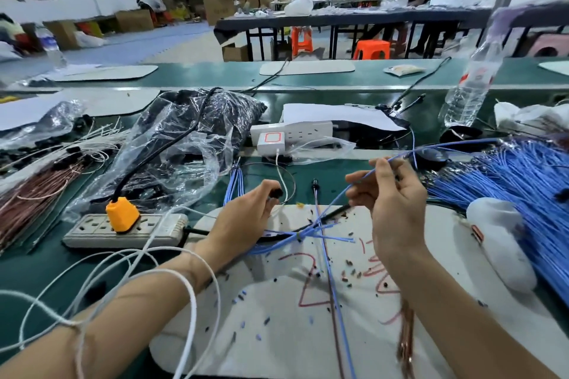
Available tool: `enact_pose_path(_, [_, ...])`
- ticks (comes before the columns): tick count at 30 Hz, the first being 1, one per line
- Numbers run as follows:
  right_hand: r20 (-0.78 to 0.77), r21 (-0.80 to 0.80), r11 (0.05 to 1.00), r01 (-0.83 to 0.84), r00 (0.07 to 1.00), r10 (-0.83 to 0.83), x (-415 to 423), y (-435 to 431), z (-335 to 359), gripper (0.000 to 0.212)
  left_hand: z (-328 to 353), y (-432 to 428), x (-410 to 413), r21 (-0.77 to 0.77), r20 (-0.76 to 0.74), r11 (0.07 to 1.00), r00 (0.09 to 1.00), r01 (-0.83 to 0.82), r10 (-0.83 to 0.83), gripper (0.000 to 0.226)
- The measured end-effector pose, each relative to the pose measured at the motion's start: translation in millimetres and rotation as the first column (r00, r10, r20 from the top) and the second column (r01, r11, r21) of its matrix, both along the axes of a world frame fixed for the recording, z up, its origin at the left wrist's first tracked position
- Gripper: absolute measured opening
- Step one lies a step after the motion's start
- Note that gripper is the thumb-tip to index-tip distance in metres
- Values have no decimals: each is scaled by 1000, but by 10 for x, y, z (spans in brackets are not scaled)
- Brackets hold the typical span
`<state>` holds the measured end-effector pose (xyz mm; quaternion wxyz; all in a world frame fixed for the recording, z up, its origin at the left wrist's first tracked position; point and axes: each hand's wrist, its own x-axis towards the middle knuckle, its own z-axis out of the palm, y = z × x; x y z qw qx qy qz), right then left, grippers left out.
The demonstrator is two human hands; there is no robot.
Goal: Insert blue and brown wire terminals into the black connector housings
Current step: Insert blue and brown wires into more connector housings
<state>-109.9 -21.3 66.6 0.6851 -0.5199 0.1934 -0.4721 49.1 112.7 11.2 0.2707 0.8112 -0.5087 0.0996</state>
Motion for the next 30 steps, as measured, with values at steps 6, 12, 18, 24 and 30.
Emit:
enact_pose_path(6, [-50, 47, 995, -85, 995, 88, -10, -12, -150, 19, 65, -42, -226, -171, 29, 984, 999, 42, -38, 15])
enact_pose_path(12, [-132, 61, 972, -229, 963, 235, 21, 17, -273, 18, -8, -75, -561, -165, -188, 978, 969, 130, -160, 14])
enact_pose_path(18, [-265, 114, 924, -364, 885, 382, 30, 23, -352, 16, -69, -111, -677, -270, -240, 956, 954, 114, -181, 13])
enact_pose_path(24, [-131, 213, 921, -326, 925, 358, 56, -41, -387, 17, -24, -147, -691, -306, -366, 938, 890, 161, -272, 14])
enact_pose_path(30, [-47, 272, 950, -152, 984, 170, 98, -142, -444, 21, -27, -115, -694, -343, -304, 922, 908, 179, -289, 29])
